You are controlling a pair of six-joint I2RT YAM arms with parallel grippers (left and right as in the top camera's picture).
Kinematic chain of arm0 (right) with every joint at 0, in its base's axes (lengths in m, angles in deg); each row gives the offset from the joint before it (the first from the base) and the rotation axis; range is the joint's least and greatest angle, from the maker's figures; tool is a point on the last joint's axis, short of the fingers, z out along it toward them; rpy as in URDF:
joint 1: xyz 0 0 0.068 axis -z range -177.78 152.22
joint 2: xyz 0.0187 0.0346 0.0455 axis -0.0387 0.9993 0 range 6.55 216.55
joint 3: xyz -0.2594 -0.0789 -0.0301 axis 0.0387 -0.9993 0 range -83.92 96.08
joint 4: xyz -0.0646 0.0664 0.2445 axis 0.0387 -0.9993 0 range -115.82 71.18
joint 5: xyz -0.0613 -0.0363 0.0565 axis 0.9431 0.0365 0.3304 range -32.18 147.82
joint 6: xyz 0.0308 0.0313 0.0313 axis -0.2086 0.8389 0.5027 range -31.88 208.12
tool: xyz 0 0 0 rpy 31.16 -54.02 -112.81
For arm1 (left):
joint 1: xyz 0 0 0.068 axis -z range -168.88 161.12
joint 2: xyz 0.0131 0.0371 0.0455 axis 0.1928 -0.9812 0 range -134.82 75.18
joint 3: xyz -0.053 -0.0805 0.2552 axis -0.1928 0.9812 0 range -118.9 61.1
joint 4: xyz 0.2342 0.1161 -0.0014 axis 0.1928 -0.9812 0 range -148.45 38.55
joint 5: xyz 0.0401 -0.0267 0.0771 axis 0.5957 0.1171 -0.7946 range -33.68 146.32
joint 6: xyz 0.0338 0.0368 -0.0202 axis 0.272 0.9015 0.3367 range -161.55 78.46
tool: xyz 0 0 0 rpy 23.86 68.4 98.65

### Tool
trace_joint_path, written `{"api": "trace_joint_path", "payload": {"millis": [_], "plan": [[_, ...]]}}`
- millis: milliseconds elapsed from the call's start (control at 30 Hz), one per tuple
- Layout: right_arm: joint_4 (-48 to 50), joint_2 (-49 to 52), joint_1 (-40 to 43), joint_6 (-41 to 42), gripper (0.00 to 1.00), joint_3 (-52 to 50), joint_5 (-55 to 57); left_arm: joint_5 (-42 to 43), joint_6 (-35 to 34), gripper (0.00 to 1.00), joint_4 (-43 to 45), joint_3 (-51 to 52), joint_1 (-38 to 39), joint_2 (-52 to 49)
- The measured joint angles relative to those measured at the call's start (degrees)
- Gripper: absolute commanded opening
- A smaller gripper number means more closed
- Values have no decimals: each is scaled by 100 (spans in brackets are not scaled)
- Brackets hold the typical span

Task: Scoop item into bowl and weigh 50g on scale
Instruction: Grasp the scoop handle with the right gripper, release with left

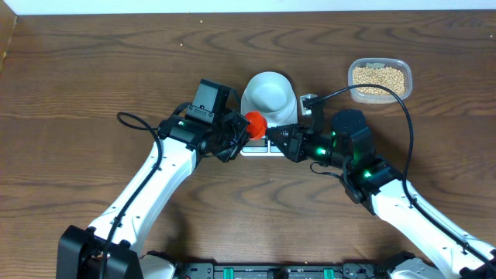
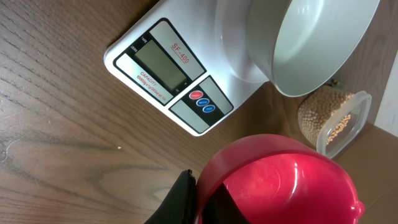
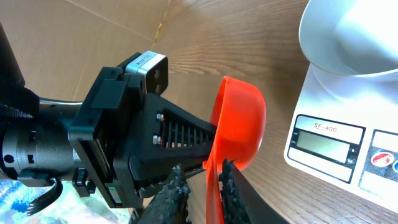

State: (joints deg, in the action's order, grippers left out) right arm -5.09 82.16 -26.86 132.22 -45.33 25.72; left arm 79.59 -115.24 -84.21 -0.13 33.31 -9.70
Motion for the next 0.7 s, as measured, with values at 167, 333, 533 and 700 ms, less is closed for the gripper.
{"api": "trace_joint_path", "payload": {"millis": [167, 333, 533, 700], "plan": [[0, 0, 0, 15, 3, 0, 20, 17, 0, 7, 0, 0, 0, 0], [-13, 0, 0, 46, 1, 0, 57, 20, 9, 17, 0, 0, 0, 0], [-13, 0, 0, 46, 1, 0, 55, 39, 0, 30, -2, 0, 2, 0], [-17, 0, 2, 46, 1, 0, 63, 39, 44, 30, -2, 0, -20, 0]]}}
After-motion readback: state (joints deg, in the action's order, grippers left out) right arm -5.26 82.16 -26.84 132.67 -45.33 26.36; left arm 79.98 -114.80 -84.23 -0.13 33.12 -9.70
